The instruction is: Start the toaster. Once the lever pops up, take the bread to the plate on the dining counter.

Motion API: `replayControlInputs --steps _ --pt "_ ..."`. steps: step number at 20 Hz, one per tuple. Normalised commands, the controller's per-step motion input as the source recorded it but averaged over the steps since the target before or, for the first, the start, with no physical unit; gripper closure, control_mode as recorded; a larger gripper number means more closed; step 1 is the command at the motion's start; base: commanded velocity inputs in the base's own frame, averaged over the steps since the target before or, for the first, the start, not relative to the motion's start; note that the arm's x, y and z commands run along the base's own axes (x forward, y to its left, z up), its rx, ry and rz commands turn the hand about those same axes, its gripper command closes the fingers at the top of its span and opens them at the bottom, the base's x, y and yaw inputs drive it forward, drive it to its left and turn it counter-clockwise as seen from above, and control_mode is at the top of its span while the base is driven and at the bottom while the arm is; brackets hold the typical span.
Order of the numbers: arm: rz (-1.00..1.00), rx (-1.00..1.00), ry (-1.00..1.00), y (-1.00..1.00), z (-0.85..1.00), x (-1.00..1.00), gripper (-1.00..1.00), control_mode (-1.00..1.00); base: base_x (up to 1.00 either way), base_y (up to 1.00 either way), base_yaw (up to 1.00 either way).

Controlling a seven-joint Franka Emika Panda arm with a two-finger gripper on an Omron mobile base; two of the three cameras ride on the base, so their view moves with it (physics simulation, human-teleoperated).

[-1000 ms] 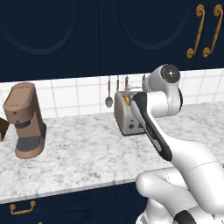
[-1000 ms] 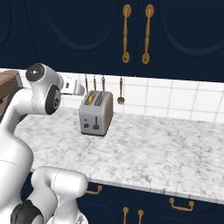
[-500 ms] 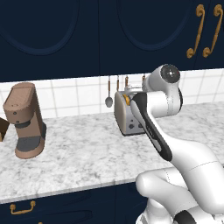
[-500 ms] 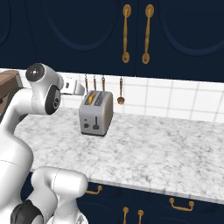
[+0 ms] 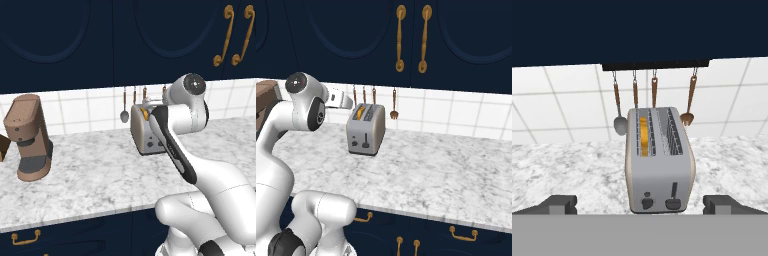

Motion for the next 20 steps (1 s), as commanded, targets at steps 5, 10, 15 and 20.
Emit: replayControlInputs --steps 5,10,15,20 --pt "0.0 0.0 0.0 0.0 0.0 0.0 -1.0 -1.0 0.0 0.0 0.0" --pt "0.0 0.0 0.0 0.0 0.0 0.0 -1.0 -1.0 0.0 0.0 0.0" --pt "0.0 0.0 0.0 0.0 0.0 0.0 -1.0 -1.0 0.0 0.0 0.0" --pt "0.0 0.0 0.0 0.0 0.0 0.0 -1.0 -1.0 0.0 0.0 0.0"
